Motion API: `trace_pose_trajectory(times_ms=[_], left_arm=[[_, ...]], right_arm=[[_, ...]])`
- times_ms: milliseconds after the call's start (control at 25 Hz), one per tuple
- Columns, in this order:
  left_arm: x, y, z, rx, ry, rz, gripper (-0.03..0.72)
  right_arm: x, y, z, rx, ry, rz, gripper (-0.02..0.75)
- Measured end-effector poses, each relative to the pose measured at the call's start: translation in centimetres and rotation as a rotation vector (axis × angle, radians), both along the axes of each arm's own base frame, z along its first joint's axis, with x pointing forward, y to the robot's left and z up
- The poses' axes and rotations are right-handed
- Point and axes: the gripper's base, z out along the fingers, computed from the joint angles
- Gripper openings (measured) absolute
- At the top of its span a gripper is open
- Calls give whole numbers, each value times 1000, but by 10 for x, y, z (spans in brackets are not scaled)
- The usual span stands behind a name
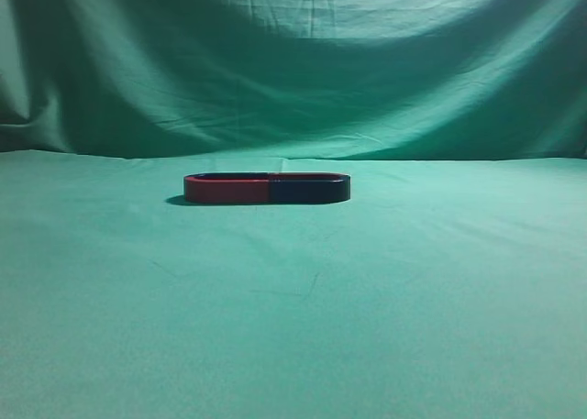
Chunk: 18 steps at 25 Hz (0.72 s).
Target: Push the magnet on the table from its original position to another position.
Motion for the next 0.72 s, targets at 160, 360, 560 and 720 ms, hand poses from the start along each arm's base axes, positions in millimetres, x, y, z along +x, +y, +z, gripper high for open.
trace_pose_trajectory(times_ms=[160,360,560,720], left_arm=[[0,0,0,0,0,0,372],[0,0,0,0,0,0,372],[0,0,0,0,0,0,372],[0,0,0,0,0,0,372]], right_arm=[[1,-1,-12,6,33,-27,0],[0,-2,-17,3,75,-31,0],[0,-2,-17,2,80,-31,0],[0,-2,-17,2,80,-31,0]])
